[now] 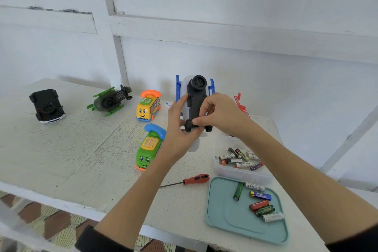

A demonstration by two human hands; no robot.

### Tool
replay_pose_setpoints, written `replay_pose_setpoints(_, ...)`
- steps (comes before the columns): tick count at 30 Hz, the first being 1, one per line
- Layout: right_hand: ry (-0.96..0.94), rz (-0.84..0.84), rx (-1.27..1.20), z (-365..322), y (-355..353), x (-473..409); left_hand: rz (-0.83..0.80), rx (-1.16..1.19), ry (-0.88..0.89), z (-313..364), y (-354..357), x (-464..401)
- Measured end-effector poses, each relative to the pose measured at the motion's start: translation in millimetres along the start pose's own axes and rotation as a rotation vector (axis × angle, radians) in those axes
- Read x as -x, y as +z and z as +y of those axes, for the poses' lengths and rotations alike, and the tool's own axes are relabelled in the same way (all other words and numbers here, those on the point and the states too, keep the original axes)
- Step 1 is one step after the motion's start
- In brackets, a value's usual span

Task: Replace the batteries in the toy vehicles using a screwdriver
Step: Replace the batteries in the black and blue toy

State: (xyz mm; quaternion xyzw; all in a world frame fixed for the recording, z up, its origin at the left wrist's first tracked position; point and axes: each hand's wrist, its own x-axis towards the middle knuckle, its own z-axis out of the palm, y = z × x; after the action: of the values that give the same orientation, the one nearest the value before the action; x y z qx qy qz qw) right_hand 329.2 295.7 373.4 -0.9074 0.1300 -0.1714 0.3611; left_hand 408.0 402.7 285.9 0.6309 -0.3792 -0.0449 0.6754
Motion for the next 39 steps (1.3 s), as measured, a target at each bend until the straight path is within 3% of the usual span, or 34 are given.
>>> replay_pose_setpoints(10,-0.074,-0.006,-0.082,3,-11,6,0.005,0.106,-0.003,6,-2,-1)
replay_pose_setpoints(16,-0.075,0.125,-0.092,26,-14,27,0.048,0.059,0.028,5,-13,2)
replay_pose_setpoints(21,-0.026,-0.032,-0.108,52,8,45,0.128,0.07,-0.003,-1,-19,5)
replay_pose_setpoints(28,-0.229,-0.465,0.437,83,67,50,0.162,0.053,-0.009,-6,-21,7)
replay_pose_setpoints(32,-0.31,-0.52,0.657,88,83,44,0.182,0.026,-0.007,-10,-23,6)
replay_pose_setpoints(39,-0.347,-0.515,0.718,100,98,41,0.179,0.077,0.015,-12,-26,5)
